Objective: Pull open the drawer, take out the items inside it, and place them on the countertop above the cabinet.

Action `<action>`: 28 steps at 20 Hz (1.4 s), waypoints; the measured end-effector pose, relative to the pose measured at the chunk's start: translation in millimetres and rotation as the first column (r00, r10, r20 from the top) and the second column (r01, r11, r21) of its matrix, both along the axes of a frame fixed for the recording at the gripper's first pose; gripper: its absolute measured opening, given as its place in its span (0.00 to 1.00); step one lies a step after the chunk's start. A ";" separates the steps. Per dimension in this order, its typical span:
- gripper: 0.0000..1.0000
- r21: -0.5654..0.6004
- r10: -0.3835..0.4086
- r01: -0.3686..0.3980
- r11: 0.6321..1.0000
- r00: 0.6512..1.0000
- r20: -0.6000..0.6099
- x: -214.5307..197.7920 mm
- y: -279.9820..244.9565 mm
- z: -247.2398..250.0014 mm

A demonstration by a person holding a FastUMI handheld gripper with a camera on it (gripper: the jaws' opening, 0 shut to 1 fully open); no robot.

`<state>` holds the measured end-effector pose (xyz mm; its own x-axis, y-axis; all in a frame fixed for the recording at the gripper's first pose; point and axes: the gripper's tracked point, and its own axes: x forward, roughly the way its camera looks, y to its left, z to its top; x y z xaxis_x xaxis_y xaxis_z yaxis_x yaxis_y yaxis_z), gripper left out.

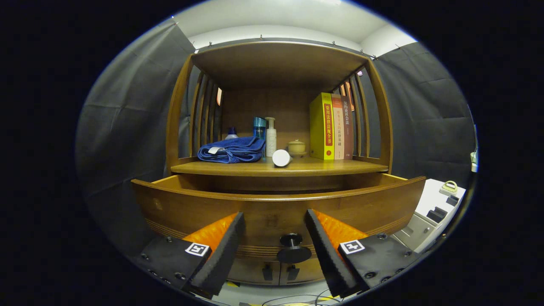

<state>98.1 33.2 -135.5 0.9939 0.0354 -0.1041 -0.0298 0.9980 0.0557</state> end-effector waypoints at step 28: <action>0.96 -0.051 -0.008 0.008 0.999 1.000 0.013 95.7 7.8 14.8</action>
<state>193.9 41.0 -120.8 0.9954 0.0224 -0.0933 -0.0221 0.9997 0.0043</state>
